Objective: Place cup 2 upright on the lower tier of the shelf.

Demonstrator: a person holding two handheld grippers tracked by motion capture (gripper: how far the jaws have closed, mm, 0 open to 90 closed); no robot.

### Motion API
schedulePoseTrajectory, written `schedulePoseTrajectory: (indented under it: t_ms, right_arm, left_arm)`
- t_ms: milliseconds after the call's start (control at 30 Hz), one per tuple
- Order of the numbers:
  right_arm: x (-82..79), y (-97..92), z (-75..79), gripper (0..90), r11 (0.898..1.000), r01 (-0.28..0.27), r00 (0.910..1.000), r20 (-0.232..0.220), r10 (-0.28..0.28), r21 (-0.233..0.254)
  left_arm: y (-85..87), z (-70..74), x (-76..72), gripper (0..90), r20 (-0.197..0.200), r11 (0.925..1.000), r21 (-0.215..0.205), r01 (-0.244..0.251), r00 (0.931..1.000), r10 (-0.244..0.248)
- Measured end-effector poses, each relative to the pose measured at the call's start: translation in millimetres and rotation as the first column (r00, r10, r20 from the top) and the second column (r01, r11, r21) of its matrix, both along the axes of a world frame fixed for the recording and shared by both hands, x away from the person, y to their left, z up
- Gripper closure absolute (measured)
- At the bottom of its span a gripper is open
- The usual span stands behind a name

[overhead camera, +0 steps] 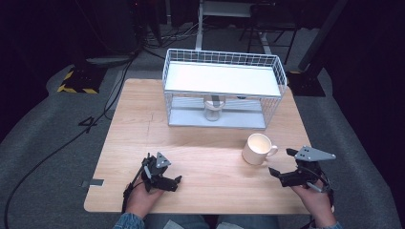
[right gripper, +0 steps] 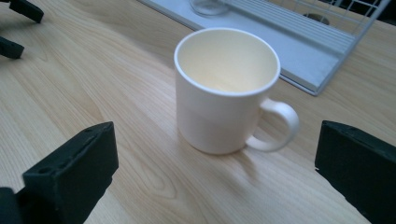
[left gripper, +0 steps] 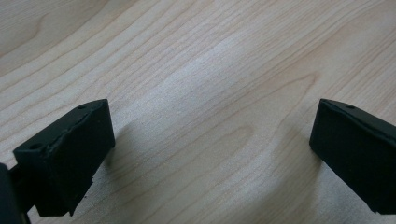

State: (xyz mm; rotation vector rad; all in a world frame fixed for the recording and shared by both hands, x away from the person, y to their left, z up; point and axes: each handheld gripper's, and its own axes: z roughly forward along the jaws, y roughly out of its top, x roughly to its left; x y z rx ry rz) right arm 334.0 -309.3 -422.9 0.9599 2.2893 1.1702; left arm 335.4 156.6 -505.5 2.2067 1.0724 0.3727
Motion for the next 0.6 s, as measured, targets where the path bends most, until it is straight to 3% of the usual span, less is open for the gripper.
schedulePoseTrajectory:
  t_ms: [200, 267, 600]
  right_arm:
    - [14.1, 11.3, 1.3, 0.0, 0.999, -0.032, 0.9995, -0.004, 0.032, -0.001]
    - [25.9, 16.9, -0.9, 0.0, 0.999, -0.038, 0.9992, -0.012, 0.038, 0.003]
    - [57.5, 31.6, -15.1, 0.0, 0.996, -0.019, 0.9995, -0.026, 0.017, -0.091]
  left_arm:
    - [-0.9, -0.3, -0.8, 0.5, 0.002, 0.9998, -0.002, -0.018, 0.9998, 0.018]
    - [-1.0, -0.3, -0.9, 0.4, 0.002, 0.9998, -0.003, -0.019, 0.9998, 0.019]
    - [-1.3, 0.0, -1.0, 0.4, 0.001, 0.9997, 0.000, -0.026, 0.9997, 0.026]
